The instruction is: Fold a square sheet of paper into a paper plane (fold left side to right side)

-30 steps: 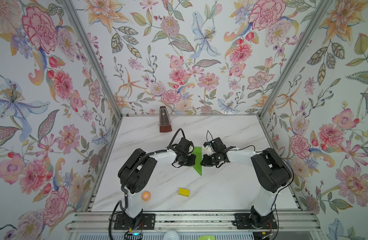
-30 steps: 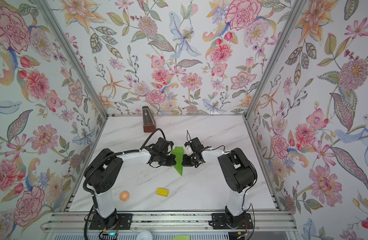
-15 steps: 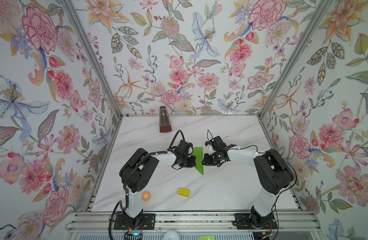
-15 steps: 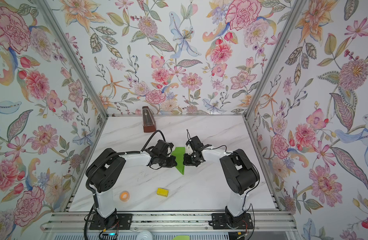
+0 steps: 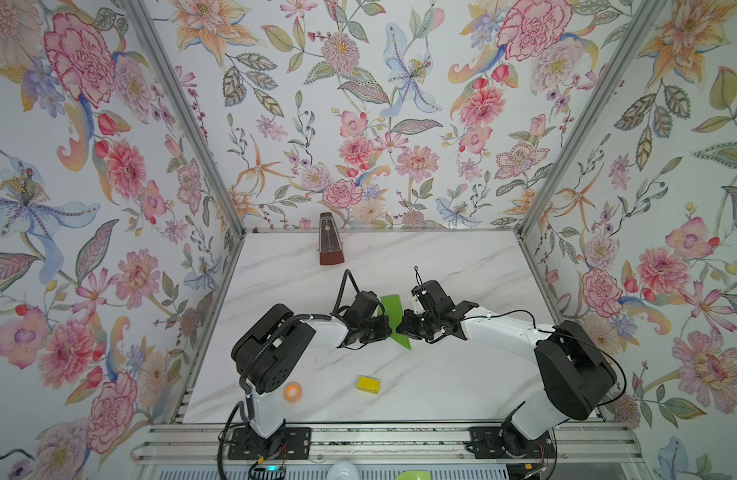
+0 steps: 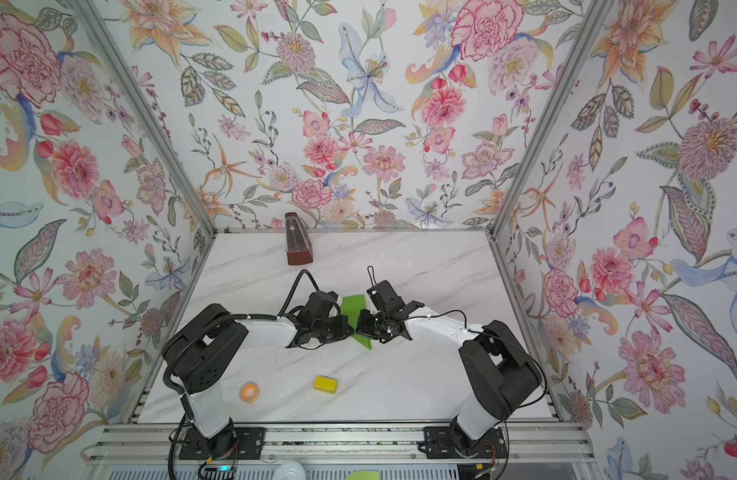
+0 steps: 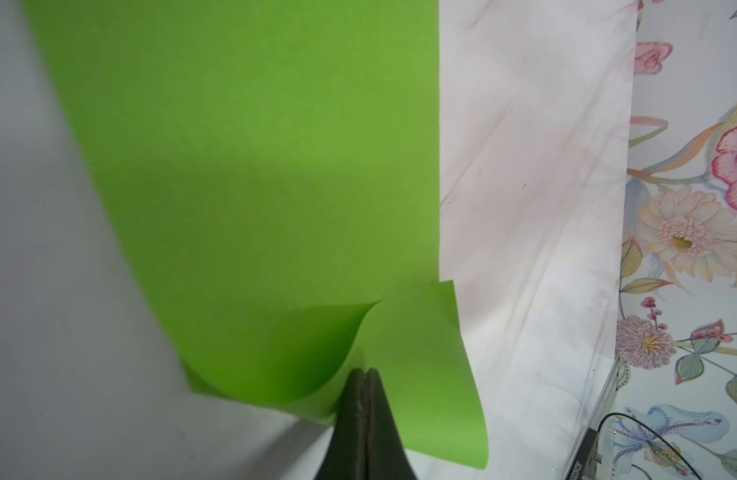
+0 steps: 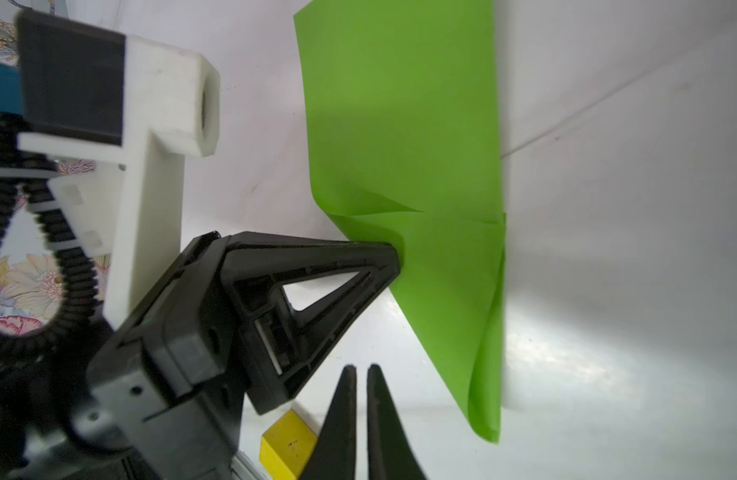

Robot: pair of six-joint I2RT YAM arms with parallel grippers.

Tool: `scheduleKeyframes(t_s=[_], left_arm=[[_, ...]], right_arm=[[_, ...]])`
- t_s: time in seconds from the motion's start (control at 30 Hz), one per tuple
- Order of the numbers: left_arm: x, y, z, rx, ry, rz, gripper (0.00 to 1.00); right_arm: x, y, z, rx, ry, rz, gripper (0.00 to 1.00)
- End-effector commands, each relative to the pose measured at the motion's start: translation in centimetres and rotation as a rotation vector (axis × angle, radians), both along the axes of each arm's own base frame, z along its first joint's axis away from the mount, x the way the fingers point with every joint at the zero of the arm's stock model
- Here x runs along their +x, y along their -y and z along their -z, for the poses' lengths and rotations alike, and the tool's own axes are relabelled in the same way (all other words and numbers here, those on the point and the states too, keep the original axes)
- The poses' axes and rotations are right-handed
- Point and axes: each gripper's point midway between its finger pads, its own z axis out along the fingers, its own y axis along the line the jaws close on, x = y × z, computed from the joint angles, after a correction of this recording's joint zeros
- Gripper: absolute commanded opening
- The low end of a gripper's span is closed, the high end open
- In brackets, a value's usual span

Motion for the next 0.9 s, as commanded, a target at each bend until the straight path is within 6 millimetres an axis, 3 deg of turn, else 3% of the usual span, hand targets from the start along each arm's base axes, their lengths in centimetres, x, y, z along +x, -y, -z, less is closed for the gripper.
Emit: scheduleKeyframes(t_s=[0.0,0.27,0.53,0.87], left_arm=[[-1.0,-1.0,1.2,0.023,-0.049,-0.08,0.0],[-1.1,-1.0,1.4,0.011,-0.056,-0.087,0.0],[-1.1,-0.9,1.5,0.011,-0.055,-0.081,0.0],[-1.2,-1.0,1.8,0.021,-0.061,-0.076,0.0]], right_arm=[[-0.2,-0.1,1.3,0.013,-0.058,0.077,0.05],[-0.2,-1.6,3.2,0.03,-0.108,0.077,0.0],[0.1,-1.5,5.2,-0.007,-0.141,0.086,0.0],[0.8,-1.6,4.0,0.017,-0.105,0.085,0.0]])
